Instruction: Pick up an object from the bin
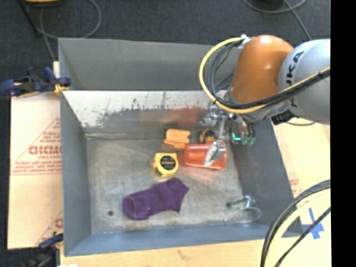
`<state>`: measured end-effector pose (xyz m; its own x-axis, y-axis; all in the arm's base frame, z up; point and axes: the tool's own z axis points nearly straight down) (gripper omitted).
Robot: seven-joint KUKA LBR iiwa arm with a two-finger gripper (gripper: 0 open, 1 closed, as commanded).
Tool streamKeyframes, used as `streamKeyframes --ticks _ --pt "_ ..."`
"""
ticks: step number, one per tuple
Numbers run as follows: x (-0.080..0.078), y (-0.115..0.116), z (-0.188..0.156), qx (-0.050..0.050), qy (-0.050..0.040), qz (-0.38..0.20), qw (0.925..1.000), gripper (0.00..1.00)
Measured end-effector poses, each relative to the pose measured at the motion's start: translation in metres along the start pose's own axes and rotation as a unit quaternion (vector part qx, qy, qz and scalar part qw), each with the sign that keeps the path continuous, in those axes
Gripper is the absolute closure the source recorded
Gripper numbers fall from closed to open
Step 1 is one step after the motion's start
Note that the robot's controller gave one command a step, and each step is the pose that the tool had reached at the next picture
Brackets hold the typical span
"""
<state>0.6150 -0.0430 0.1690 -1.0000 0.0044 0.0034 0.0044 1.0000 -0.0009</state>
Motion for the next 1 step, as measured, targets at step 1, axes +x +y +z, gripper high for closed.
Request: streamKeyframes --ticks 1 --pt "-0.0016 -0.0002 -0.0049 0.0 -0.004 0.0 1.0 0.0"
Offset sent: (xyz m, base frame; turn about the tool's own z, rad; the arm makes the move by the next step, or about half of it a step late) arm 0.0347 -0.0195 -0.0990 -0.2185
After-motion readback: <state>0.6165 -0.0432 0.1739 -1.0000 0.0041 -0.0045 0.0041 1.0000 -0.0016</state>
